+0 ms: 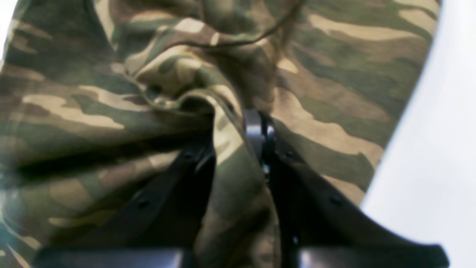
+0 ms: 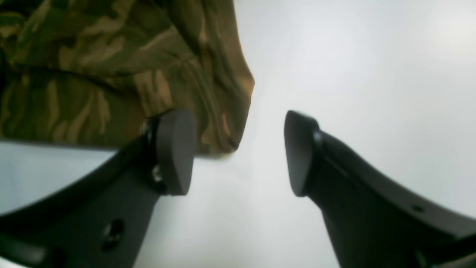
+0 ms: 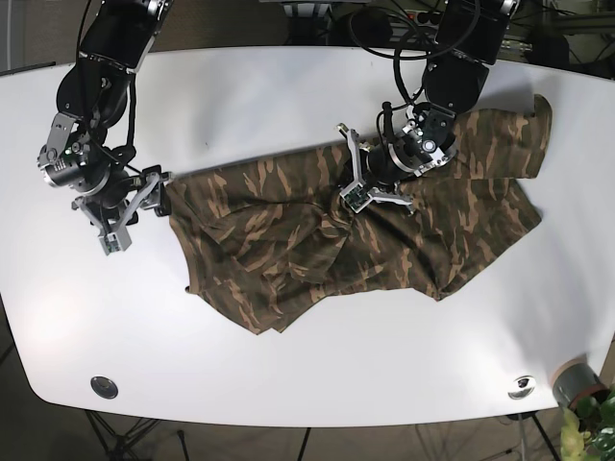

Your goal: Fold the T-shirt properly

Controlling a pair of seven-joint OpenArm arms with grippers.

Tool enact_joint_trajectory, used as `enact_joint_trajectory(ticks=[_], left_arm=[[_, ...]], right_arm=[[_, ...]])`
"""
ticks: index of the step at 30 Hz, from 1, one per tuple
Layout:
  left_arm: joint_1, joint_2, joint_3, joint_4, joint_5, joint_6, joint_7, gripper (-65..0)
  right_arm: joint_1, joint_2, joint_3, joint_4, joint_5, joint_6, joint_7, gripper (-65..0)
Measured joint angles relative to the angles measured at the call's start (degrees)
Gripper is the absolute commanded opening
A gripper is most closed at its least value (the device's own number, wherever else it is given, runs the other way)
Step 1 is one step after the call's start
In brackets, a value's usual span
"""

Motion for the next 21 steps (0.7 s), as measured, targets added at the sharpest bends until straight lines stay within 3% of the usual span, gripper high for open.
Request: enact_joint_trajectory(ticks=[6, 8, 12, 16, 21], left_arm=[[0.94, 1.05, -5.51, 3.04, 0.39, -0.24, 5.64, -30.1], [0.96, 1.92, -7.43, 4.37, 0.79, 0.0, 6.8, -25.1], [0.9, 2.99, -9.49, 8.7, 0.66, -0.13, 8.46, -24.9], [1.07, 3.1, -9.44, 11.56, 0.48, -0.74, 10.01, -24.7], [2.84, 2.73, -10.75, 15.28, 0.5, -0.68, 10.21, -24.7]], right_arm=[[-2.03, -0.11, 0.0, -0.37, -0.04, 0.0, 0.0, -27.9], [-1.95, -0.11, -0.04, -0.44, 0.02, 0.0, 0.09, -27.9], [-2.12, -0.26, -0.59, -0.66, 0.13, -0.02, 0.17, -27.9], [-3.1, -0.61, -5.35, -0.79, -0.26, -0.09, 0.02, -27.9], [-3.06, -3.13, -8.81, -2.69, 0.37, -0.22, 1.57, -27.9]])
